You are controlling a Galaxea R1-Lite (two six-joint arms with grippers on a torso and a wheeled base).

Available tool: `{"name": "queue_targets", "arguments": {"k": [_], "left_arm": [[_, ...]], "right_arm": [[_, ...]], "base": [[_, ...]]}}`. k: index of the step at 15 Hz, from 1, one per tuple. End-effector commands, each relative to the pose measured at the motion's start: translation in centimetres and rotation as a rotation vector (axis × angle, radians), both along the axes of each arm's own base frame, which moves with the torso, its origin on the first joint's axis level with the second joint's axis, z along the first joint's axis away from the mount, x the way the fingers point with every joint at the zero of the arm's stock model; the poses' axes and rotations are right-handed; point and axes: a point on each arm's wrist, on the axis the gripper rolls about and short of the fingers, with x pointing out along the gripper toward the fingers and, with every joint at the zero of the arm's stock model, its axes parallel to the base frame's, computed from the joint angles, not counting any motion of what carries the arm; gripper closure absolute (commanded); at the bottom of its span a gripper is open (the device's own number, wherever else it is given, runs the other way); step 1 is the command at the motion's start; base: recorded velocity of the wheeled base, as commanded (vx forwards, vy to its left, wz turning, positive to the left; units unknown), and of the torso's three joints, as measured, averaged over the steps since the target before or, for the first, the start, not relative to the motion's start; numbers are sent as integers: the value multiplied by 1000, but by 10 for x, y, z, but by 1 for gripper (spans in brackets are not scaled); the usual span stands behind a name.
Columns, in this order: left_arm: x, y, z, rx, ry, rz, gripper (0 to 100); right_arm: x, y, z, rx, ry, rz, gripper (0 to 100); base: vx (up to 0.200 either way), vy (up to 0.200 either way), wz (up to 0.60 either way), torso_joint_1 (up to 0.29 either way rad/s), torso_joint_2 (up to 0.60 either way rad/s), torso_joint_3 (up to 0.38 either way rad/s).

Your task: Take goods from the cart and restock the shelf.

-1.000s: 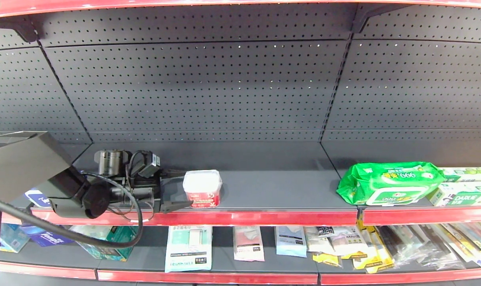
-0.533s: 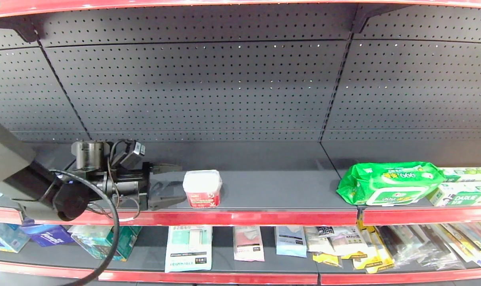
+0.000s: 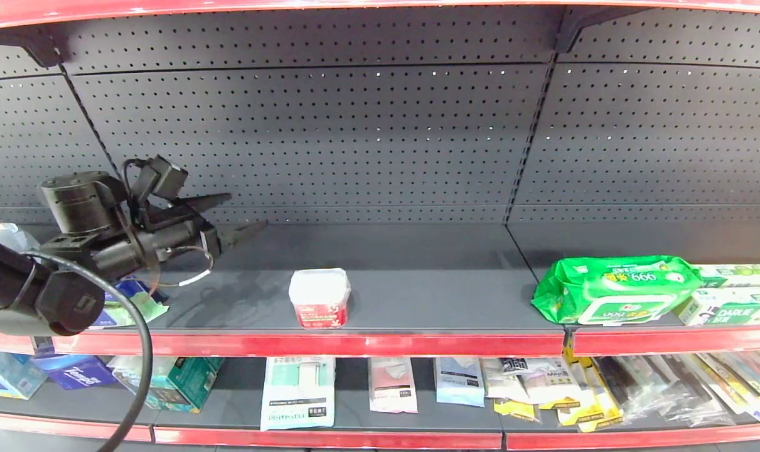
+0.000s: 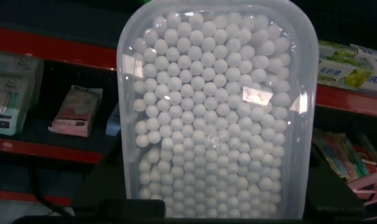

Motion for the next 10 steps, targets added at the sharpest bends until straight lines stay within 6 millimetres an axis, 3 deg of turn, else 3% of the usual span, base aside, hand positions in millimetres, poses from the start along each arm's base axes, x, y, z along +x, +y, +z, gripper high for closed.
{"name": "queue_targets", "arguments": {"k": [1, 2, 3, 4, 7, 10], "left_arm": [[-2, -5, 20, -83, -73, 287, 0], [-4, -1, 19, -82, -52, 498, 0], [-11, 1, 21, -87, -46, 561, 0], [-22, 3, 22, -101, -34, 571, 0], [-86, 5, 18, -93, 43, 510, 0], [-132, 3, 15, -94, 63, 424, 0]], "right_arm": [[0, 0, 0, 2, -1, -1, 100], [0, 0, 0, 4, -1, 0, 100], [0, 0, 0, 4, -1, 0, 100], [0, 0, 0, 5, -1, 0, 100], [0, 0, 0, 43, 2, -4, 100], [0, 0, 0, 59, 3, -24, 100]], "base": [[0, 0, 0, 0, 0, 0], [0, 0, 0, 0, 0, 0], [0, 0, 0, 0, 0, 0], [0, 0, 0, 0, 0, 0], [0, 0, 0, 0, 0, 0], [0, 0, 0, 0, 0, 0]]}}
